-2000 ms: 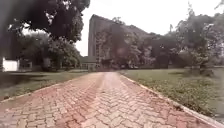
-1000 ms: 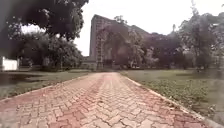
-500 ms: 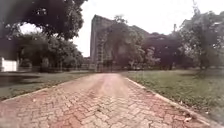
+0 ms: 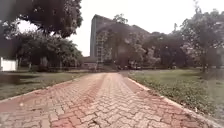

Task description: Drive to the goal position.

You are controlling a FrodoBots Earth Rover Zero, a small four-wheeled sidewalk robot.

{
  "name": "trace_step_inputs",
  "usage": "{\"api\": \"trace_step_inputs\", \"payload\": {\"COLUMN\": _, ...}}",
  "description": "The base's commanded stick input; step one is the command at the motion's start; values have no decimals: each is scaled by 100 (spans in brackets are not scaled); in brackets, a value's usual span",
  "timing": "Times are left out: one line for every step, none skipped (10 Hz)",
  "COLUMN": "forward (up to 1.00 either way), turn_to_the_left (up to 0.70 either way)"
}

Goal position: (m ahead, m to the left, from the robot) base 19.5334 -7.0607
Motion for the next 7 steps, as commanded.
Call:
{"api": "trace_step_inputs", "payload": {"forward": 70, "turn_to_the_left": 0}}
{"api": "trace_step_inputs", "payload": {"forward": 70, "turn_to_the_left": 0}}
{"api": "trace_step_inputs", "payload": {"forward": 70, "turn_to_the_left": 0}}
{"api": "trace_step_inputs", "payload": {"forward": 70, "turn_to_the_left": 0}}
{"api": "trace_step_inputs", "payload": {"forward": 70, "turn_to_the_left": 0}}
{"api": "trace_step_inputs", "payload": {"forward": 70, "turn_to_the_left": 0}}
{"api": "trace_step_inputs", "payload": {"forward": 70, "turn_to_the_left": 0}}
